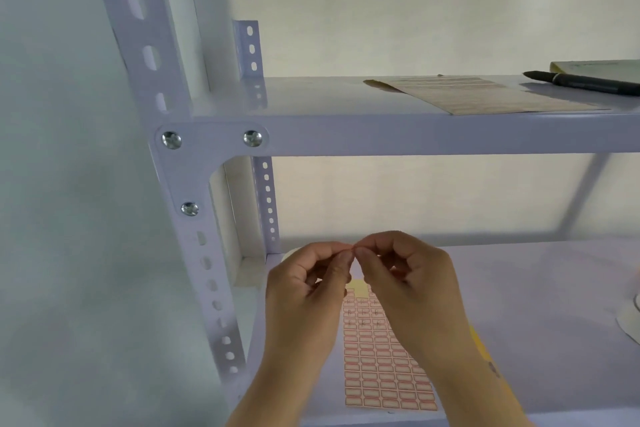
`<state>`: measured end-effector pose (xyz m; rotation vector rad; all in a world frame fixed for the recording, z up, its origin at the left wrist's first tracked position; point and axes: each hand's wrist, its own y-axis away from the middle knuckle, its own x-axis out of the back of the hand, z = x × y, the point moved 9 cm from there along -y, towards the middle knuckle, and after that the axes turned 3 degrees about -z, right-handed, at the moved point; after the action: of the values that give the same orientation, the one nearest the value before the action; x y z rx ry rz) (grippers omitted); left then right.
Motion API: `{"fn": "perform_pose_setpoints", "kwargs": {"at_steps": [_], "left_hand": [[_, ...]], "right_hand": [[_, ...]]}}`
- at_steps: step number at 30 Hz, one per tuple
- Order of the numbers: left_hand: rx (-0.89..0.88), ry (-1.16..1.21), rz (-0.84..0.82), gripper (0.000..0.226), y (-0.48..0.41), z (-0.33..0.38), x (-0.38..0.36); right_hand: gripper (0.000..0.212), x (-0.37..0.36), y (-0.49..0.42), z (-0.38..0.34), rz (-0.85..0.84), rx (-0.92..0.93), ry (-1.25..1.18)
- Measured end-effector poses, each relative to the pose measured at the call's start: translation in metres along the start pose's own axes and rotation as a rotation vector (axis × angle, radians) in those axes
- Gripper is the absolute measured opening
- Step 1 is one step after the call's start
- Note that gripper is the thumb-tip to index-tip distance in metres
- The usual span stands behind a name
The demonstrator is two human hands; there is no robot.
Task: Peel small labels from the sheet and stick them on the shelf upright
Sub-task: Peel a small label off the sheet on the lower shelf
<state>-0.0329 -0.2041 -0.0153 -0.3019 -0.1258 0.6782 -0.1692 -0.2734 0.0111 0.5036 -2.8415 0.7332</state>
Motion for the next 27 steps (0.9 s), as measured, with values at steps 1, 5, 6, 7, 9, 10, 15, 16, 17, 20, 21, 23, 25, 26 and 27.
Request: {"fn": "perform_pose_setpoints", "kwargs": {"at_steps": [1,5,6,7,9,10,15,16,17,20,21,23,25,26,27], "left_hand": [[0.004,-0.032,0.005,0.019,-0.002,-0.003,0.000],[0.007,-0.193,0.065,0.013,-0.017,-0.013,0.001],[0.007,-0.256,0.090,0.011,-0.021,-0.016,0.002],[0.001,-0.342,0.120,0.010,-0.026,-0.018,0.002],[-0.014,-0.531,0.175,0.011,-0.037,-0.026,0.004],[-0.003,-0.612,0.195,0.012,-0.043,-0.033,0.006],[0.153,-0.899,0.298,0.013,-0.064,-0.071,0.016],[0.171,-0.922,0.312,0.014,-0.066,-0.076,0.016],[0.182,-0.938,0.322,0.014,-0.068,-0.079,0.016],[0.198,-0.997,0.322,0.018,-0.074,-0.087,0.013],[0.203,-1.020,0.316,0.019,-0.077,-0.089,0.012],[0.185,-1.040,0.306,0.020,-0.080,-0.089,0.011],[0.088,-1.015,0.304,0.021,-0.078,-0.080,0.005],[0.012,-0.992,0.291,0.021,-0.075,-0.073,-0.001],[-0.065,-0.969,0.258,0.020,-0.071,-0.065,-0.010]], "right_hand": [[0.022,-0.001,-0.002,0.005,0.011,-0.012,-0.008],[0.021,0.001,-0.017,0.026,0.016,-0.064,-0.014],[0.021,0.003,-0.022,0.031,0.007,-0.071,-0.008],[0.022,0.006,-0.027,0.035,-0.009,-0.074,0.001],[0.022,0.011,-0.036,0.044,-0.055,-0.084,0.020],[0.022,0.014,-0.040,0.049,-0.082,-0.088,0.032],[0.019,0.035,-0.049,0.079,-0.187,-0.120,0.100],[0.018,0.039,-0.050,0.086,-0.206,-0.136,0.117],[0.018,0.042,-0.051,0.094,-0.218,-0.149,0.134],[0.019,0.049,-0.054,0.112,-0.217,-0.174,0.169],[0.020,0.050,-0.055,0.116,-0.214,-0.178,0.178],[0.021,0.052,-0.057,0.125,-0.208,-0.192,0.197],[0.019,0.052,-0.060,0.135,-0.204,-0.216,0.217],[0.019,0.050,-0.061,0.141,-0.205,-0.234,0.230],[0.020,0.048,-0.062,0.148,-0.207,-0.257,0.250]]}}
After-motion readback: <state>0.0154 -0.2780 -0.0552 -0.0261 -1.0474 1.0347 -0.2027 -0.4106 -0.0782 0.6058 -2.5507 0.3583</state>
